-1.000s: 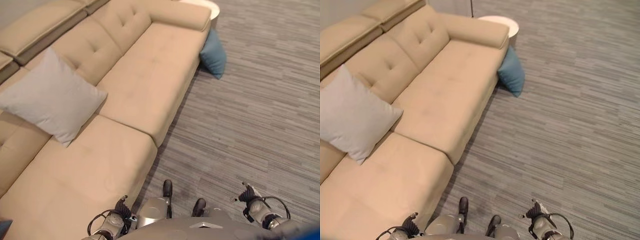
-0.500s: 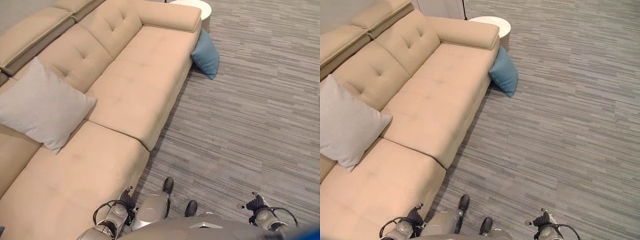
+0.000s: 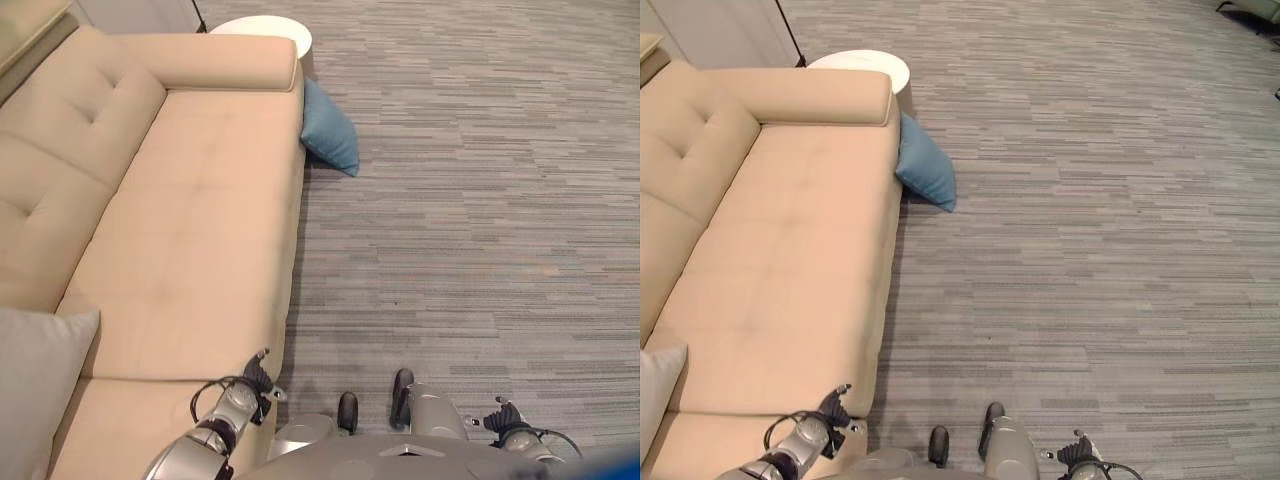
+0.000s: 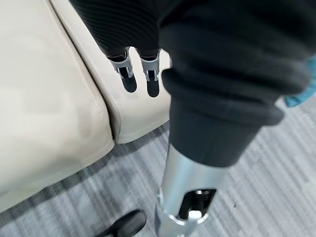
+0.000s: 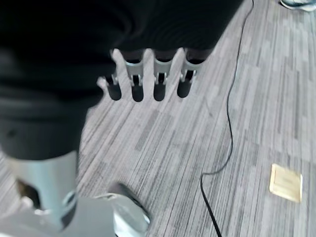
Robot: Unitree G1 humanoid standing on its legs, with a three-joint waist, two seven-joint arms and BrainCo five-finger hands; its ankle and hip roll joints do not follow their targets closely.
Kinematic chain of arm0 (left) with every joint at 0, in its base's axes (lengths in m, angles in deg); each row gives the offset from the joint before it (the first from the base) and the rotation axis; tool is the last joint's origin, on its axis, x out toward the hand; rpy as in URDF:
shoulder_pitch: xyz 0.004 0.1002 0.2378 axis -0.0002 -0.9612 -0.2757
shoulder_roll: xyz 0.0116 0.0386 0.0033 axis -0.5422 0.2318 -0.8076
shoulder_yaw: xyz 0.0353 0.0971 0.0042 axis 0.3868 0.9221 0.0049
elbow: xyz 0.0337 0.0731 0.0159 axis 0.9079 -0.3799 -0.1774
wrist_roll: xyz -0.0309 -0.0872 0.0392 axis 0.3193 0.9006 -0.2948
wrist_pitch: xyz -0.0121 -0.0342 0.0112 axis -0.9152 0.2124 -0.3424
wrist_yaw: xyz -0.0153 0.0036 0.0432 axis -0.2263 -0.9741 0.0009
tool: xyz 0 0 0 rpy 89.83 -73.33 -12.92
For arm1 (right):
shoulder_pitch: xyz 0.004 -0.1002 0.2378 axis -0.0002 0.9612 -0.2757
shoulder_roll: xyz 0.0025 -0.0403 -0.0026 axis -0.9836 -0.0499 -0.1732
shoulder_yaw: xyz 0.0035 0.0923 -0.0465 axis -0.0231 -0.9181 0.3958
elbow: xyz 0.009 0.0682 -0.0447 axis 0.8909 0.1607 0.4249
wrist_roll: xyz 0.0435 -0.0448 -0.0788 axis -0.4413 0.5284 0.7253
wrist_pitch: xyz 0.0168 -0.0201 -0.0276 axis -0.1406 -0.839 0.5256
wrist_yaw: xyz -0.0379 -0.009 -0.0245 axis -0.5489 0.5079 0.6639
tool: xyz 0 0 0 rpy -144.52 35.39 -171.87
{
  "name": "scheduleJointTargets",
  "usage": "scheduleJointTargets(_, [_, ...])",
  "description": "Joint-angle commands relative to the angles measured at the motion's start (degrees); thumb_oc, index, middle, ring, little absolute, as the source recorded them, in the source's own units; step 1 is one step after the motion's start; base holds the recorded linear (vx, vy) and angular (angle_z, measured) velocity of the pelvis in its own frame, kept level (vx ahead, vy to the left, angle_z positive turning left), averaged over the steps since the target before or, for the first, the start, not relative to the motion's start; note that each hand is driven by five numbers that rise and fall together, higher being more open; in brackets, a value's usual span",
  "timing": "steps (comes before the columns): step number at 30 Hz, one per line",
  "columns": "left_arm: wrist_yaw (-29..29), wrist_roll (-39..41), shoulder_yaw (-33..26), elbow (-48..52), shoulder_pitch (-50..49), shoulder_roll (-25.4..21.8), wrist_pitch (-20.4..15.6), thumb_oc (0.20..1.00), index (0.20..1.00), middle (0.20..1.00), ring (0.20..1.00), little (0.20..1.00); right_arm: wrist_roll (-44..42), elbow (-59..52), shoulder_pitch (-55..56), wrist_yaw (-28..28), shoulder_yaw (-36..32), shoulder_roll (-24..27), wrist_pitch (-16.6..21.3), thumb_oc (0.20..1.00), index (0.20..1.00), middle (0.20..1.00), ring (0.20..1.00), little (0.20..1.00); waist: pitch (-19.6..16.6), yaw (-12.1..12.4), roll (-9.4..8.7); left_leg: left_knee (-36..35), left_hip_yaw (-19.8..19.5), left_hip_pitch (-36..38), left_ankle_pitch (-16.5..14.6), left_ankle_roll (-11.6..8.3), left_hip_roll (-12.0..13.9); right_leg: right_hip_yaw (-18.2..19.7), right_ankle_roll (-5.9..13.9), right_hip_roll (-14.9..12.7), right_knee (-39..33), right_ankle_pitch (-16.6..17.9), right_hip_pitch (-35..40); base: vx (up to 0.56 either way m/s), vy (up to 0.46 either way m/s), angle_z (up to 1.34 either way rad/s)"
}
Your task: Pick up all the scattered cushions and arrange them neatly on the sofa.
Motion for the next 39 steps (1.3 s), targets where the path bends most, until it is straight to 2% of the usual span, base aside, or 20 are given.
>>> scheduleJointTargets(1, [-0.3, 1.3, -1.3, 0.9, 0.5, 0.7, -1.3, 1.000, 1.000, 1.000, 1.000, 1.000, -2.2, 2.5, -0.7, 0.5, -1.3, 2.5, -0.6, 1.000, 1.000, 1.000, 1.000, 1.000, -0.6, 0.1, -0.95, 6.1, -4.6, -1.0, -6.6, -2.56, 4.3, 3.0, 0.24, 2.6, -8.5, 9.3, 7.5, 0.28, -0.158, -0.16])
scheduleJointTargets(5, [-1.2, 1.7, -0.8, 0.0, 0.1, 2.3, -1.1, 1.000, 1.000, 1.000, 1.000, 1.000, -3.5, 3.4, 0.6, 0.4, -1.6, 2.2, 0.0, 1.000, 1.000, 1.000, 1.000, 1.000, -2.2, -0.4, -1.09, 10.8, -4.9, -0.9, -9.0, -4.66, 6.0, 1.9, -1.22, 3.9, -11.7, 9.2, 11.2, 0.30, -0.212, 0.78])
scheduleJointTargets(6, [-1.2, 1.7, -0.5, -0.2, 0.0, 3.0, -1.0, 1.000, 1.000, 1.000, 1.000, 1.000, -3.0, 2.6, 1.0, 1.3, -0.8, 0.6, 0.7, 1.000, 1.000, 1.000, 1.000, 1.000, -2.1, -0.6, -1.19, 15.0, -4.4, -2.5, -9.3, -5.29, 6.3, 1.8, -1.57, 4.1, -12.6, 8.6, 12.6, 0.08, -0.158, 0.55])
scheduleJointTargets(7, [-1.5, 2.4, -0.2, 0.2, 0.0, 3.5, -0.8, 1.000, 1.000, 1.000, 1.000, 1.000, -3.5, 1.6, 0.8, 0.9, -0.2, 0.1, 0.1, 1.000, 1.000, 1.000, 1.000, 1.000, -1.0, -0.3, -1.57, 24.8, -3.4, -7.5, -7.1, -6.37, 6.7, 2.0, -3.05, 4.2, -13.3, 7.7, 14.7, 0.08, -0.158, 0.25])
scheduleJointTargets(8, [-1.5, 2.4, -0.2, 0.2, 0.0, 3.5, -0.8, 1.000, 1.000, 1.000, 1.000, 1.000, -3.5, 1.6, 0.8, 0.9, -0.2, 0.1, 0.1, 1.000, 1.000, 1.000, 1.000, 1.000, -1.0, -0.3, -1.57, 24.8, -3.4, -7.5, -7.1, -6.37, 6.7, 2.0, -3.05, 4.2, -13.3, 7.7, 14.7, 0.12, -0.215, -0.16])
scheduleJointTargets(9, [-1.9, 3.1, 0.3, 0.4, 0.7, 3.9, -0.7, 1.000, 1.000, 1.000, 1.000, 1.000, -3.7, 1.3, 0.2, 1.7, -0.2, 0.1, -0.1, 1.000, 1.000, 1.000, 1.000, 1.000, 0.5, 0.8, -1.89, 33.0, -3.9, -14.0, -5.4, -6.18, 5.9, 2.3, -4.53, 4.7, -14.5, 6.4, 17.5, 0.14, -0.138, -0.21])
scheduleJointTargets(12, [-1.5, 3.2, 1.3, 0.1, 1.5, 4.4, -0.4, 1.000, 1.000, 1.000, 1.000, 1.000, -3.9, 0.8, -0.3, 2.6, 0.3, 0.0, 0.0, 1.000, 1.000, 1.000, 1.000, 1.000, 1.1, 1.8, -2.29, 28.4, -4.0, -17.6, -6.4, -5.58, 4.0, 2.8, -3.98, 4.9, -16.2, 5.3, 19.1, 0.27, -0.094, -0.17])
scheduleJointTargets(16, [-1.1, 3.1, 1.7, -0.1, 2.0, 4.4, -0.5, 1.000, 1.000, 1.000, 1.000, 1.000, -2.8, 0.4, -0.5, 3.5, 1.8, -0.2, 0.1, 1.000, 1.000, 1.000, 1.000, 1.000, 0.9, 3.6, 0.47, 10.3, -5.7, -20.8, 4.7, -6.81, 2.6, 5.5, -4.23, 9.3, -16.8, 2.0, 22.5, 0.31, 0.030, -0.13])
scheduleJointTargets(17, [-1.0, 3.0, 1.8, -0.2, 1.9, 4.3, -0.5, 1.000, 1.000, 1.000, 1.000, 1.000, -2.6, 0.4, -0.4, 3.5, 1.9, -0.2, 0.0, 1.000, 1.000, 1.000, 1.000, 1.000, 1.0, 3.8, 0.48, 10.3, -5.7, -21.3, 5.4, -7.08, 2.4, 6.3, -4.43, 9.6, -16.8, 1.5, 23.2, 0.33, 0.077, -0.11])
scheduleJointTargets(20, [-1.0, 2.8, 0.6, -1.7, 0.2, 4.1, -0.1, 1.000, 1.000, 1.000, 1.000, 1.000, -1.0, 0.6, 0.4, 2.9, 2.1, -0.1, -0.2, 1.000, 1.000, 1.000, 1.000, 1.000, -1.1, 3.8, 0.41, 8.8, -8.0, -17.9, 5.0, -5.66, 1.7, 8.3, -4.40, 9.8, -15.5, 0.0, 24.6, 0.36, 0.138, -1.11])
scheduleJointTargets(22, [-1.3, 2.9, -0.3, -2.0, -0.9, 3.6, 0.2, 1.000, 1.000, 1.000, 1.000, 1.000, 0.6, 0.4, 0.4, 2.1, 2.7, -0.5, -0.8, 1.000, 1.000, 1.000, 1.000, 1.000, -2.6, 4.9, -0.03, 8.9, -6.7, -15.7, 3.3, -4.17, 1.8, 9.1, -3.62, 8.7, -9.4, -1.6, 24.5, 0.39, 0.178, -0.93])
scheduleJointTargets(24, [-1.3, 3.0, -0.9, -1.8, -1.1, 2.8, 0.2, 1.000, 1.000, 1.000, 1.000, 1.000, 1.4, -0.1, 0.1, 1.4, 3.0, -0.5, -1.0, 1.000, 1.000, 1.000, 1.000, 1.000, -2.7, 4.9, 0.14, 9.2, -6.2, -13.9, 1.9, -2.96, 2.2, 8.9, -1.94, 8.0, -0.6, -1.2, 21.5, 0.19, 0.112, -0.50])
scheduleJointTargets(26, [-1.1, 3.3, -0.9, -1.2, -0.8, 2.0, 0.3, 1.000, 1.000, 1.000, 1.000, 1.000, 2.2, -1.5, -1.2, 0.8, 3.8, -0.4, -0.8, 1.000, 1.000, 1.000, 1.000, 1.000, -1.2, 3.3, 1.48, 9.5, -6.7, -11.4, 0.3, -1.14, 2.8, 8.0, 0.75, 7.1, 14.6, 3.5, 12.5, 0.18, 0.158, -0.32])
scheduleJointTargets(27, [-0.9, 3.6, -1.0, -0.8, -1.0, 1.9, 0.2, 1.000, 1.000, 1.000, 1.000, 1.000, 3.2, -2.0, -1.3, 0.4, 4.4, -0.4, -1.0, 1.000, 1.000, 1.000, 1.000, 1.000, -0.6, 2.4, 2.32, 8.5, -6.9, -8.8, -0.8, -0.95, 3.1, 4.4, 0.32, 4.6, 14.8, 3.5, 9.8, 0.26, 0.104, 0.02])
scheduleJointTargets(29, [-1.1, 3.2, -1.0, -0.5, -1.3, 1.7, -0.1, 1.000, 1.000, 1.000, 1.000, 1.000, 4.3, -1.9, -1.3, 0.1, 5.5, -0.3, -1.2, 1.000, 1.000, 1.000, 1.000, 1.000, -0.5, 2.0, 2.13, 7.5, -7.1, -6.1, -2.4, -1.15, 3.1, 1.9, -1.53, 3.6, 5.5, 2.6, 8.4, 0.34, -0.055, -0.09])
scheduleJointTargets(32, [-1.1, 2.9, -1.2, -0.8, -1.2, 1.8, -0.6, 1.000, 1.000, 1.000, 1.000, 1.000, 5.2, -1.7, -1.7, -0.1, 5.9, 0.1, -1.6, 1.000, 1.000, 1.000, 1.000, 1.000, 0.1, 1.3, 1.84, 6.3, -7.9, -2.9, -4.2, -1.93, 3.1, 1.8, -0.48, 2.4, -5.8, 7.3, 6.0, 0.29, -0.116, -0.34])
scheduleJointTargets(34, [-1.5, 2.6, -1.7, -1.4, -1.4, 2.1, -0.8, 1.000, 1.000, 1.000, 1.000, 1.000, 5.4, -1.4, -1.5, -0.3, 6.0, 0.1, -1.7, 1.000, 1.000, 1.000, 1.000, 1.000, 0.0, 1.3, 1.35, 6.5, -8.2, -1.9, -5.5, -2.42, 2.8, 0.9, 0.24, 1.6, -8.9, 8.8, 6.8, 0.31, -0.159, 0.07])
scheduleJointTargets(37, [-2.1, 1.4, -1.1, -1.9, -2.1, 3.3, -0.9, 1.000, 1.000, 1.000, 1.000, 1.000, 3.6, 0.5, -2.7, -0.3, 5.0, 1.7, -0.3, 1.000, 1.000, 1.000, 1.000, 1.000, -1.7, 1.8, 0.46, 7.8, -8.9, -0.6, -7.4, -3.72, 4.1, 0.9, -1.01, 2.5, -10.9, 9.6, 9.2, 0.27, -0.187, 0.23])
scheduleJointTargets(38, [-2.5, 0.4, -0.7, -2.4, -2.3, 4.2, -0.5, 1.000, 1.000, 1.000, 1.000, 1.000, 2.6, 0.5, -2.3, -1.4, 5.0, 1.1, 0.2, 1.000, 1.000, 1.000, 1.000, 1.000, -1.9, 1.6, -0.02, 11.9, -7.6, -1.9, -8.2, -4.94, 4.9, 0.8, -1.87, 3.2, -11.8, 8.4, 11.4, 0.16, -0.227, 0.81])
scheduleJointTargets(39, [-2.8, 0.0, 0.1, -2.3, -1.9, 4.7, -0.4, 1.000, 1.000, 1.000, 1.000, 1.000, 1.6, 0.7, -2.8, -1.0, 5.0, 0.9, 0.5, 1.000, 1.000, 1.000, 1.000, 1.000, -1.4, 1.5, -0.30, 19.6, -5.9, -5.5, -6.4, -6.26, 5.7, 0.3, -2.78, 3.5, -13.1, 7.4, 13.8, 0.16, -0.227, 0.90])
